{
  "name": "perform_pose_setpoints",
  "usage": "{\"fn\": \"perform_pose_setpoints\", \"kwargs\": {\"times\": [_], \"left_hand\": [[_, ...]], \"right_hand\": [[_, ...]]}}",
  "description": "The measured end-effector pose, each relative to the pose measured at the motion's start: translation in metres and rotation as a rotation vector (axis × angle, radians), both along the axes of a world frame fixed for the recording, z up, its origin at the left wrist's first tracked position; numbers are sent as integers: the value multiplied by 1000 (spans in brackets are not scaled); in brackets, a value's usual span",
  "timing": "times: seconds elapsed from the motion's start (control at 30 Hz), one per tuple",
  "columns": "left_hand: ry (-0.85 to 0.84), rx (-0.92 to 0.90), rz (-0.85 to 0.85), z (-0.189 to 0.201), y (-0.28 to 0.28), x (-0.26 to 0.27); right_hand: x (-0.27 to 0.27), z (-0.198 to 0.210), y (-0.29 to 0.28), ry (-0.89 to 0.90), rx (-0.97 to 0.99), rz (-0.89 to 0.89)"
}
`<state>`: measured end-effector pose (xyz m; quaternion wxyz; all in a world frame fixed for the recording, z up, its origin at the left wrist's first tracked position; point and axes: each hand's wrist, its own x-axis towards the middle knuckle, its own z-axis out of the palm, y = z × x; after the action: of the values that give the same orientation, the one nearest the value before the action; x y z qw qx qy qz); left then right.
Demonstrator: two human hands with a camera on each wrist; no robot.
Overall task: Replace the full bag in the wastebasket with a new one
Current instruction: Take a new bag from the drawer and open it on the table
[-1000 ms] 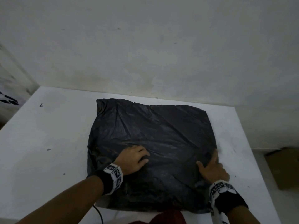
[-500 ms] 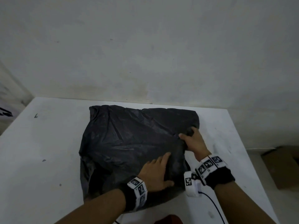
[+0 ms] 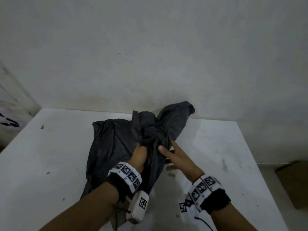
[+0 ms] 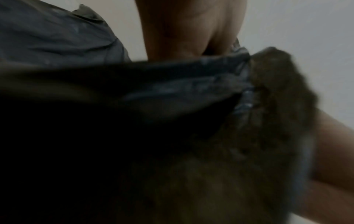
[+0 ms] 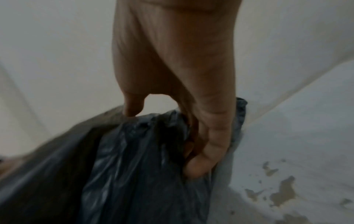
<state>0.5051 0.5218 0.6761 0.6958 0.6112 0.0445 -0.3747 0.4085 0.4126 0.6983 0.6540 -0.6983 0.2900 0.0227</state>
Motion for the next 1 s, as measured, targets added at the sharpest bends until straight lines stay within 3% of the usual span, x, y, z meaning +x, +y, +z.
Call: {"fn": "perform_pose_setpoints", "kwargs": {"times": [0.07, 0.2, 0.3, 0.47, 0.63, 0.73, 0.8, 0.87, 0.93, 1.0], "left_hand": [[14, -103, 0, 12, 0, -8], [-131, -132, -49, 23, -2, -13], [-288, 124, -51, 15, -4, 4], [-345, 295, 0, 10, -1, 42], [-451, 414, 78, 27, 23, 87], [-368, 535, 252, 26, 55, 127], [-250, 640, 341, 26, 71, 143], [-244, 738, 363, 27, 80, 146], [-450, 823, 280, 24, 84, 140], [-794, 872, 151, 17, 83, 131]], "right_hand": [[15, -5, 12, -69, -165, -35], [33, -2, 21, 2, -433, -117], [43, 1, 16, -54, -528, -107], [55, 9, -18, -116, -306, -192], [44, 20, -70, -202, -107, -491], [28, 21, -113, -159, 17, -605], [22, 17, -130, -95, -6, -601], [21, 15, -130, -86, -35, -574], [23, 11, -123, -62, -54, -539], [26, 7, -116, 51, -213, -481]]}}
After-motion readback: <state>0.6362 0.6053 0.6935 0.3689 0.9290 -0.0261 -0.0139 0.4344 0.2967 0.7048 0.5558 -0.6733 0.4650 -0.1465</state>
